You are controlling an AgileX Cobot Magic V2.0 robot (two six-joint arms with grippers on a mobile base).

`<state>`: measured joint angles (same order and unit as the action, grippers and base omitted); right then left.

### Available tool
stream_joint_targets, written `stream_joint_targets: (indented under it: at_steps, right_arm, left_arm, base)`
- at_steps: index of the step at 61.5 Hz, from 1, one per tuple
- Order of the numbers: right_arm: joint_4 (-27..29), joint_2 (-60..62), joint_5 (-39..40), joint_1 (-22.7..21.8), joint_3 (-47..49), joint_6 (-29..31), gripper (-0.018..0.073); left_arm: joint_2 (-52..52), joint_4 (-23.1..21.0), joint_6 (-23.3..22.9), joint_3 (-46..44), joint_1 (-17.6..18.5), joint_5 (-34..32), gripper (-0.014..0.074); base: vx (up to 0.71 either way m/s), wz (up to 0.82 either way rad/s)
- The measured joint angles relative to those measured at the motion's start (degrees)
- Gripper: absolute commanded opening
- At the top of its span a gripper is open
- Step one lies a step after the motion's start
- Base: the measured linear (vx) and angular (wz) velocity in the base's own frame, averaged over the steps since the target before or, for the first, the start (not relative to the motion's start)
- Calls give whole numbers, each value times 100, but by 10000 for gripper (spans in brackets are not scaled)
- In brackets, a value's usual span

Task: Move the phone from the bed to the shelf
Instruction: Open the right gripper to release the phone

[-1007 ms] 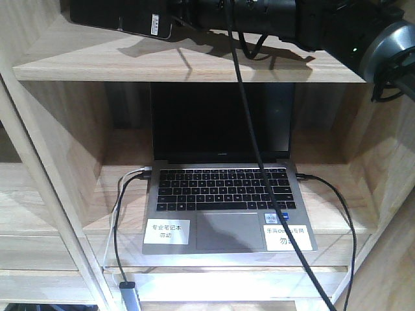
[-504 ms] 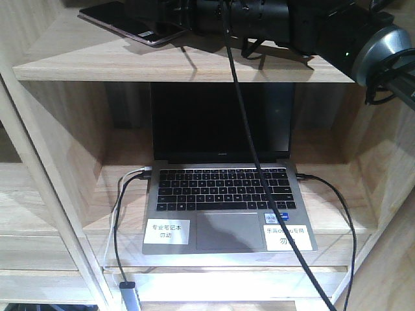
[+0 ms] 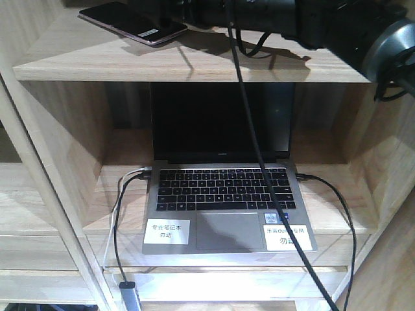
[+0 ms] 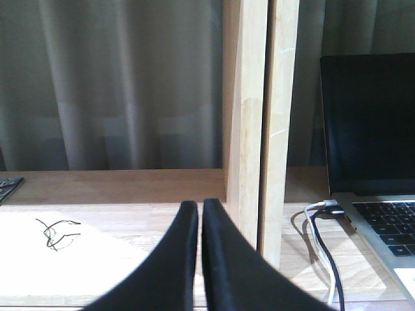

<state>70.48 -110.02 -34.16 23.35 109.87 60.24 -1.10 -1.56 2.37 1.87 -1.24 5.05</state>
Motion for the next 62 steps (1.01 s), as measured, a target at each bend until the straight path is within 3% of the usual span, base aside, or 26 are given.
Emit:
stream_joint_targets:
  at_steps: [13,25,44,62]
  right_arm:
    - [-35,256,-135,0,0,0,302]
    - [-181,534,-511,0,0,-247,-18]
    - [-911,1122,-805,0,-338,-842,-6]
    - [-943,2379,193,0,-2141,-688,-6]
  left_arm:
    - [0,0,0,0,0,0,1]
    - [0,0,0,0,0,0,1]
    - [0,0,0,0,0,0,1]
    - [0,0,0,0,0,0,1]
  base:
    - [0,0]
    - [0,0]
    - [0,0]
    - [0,0]
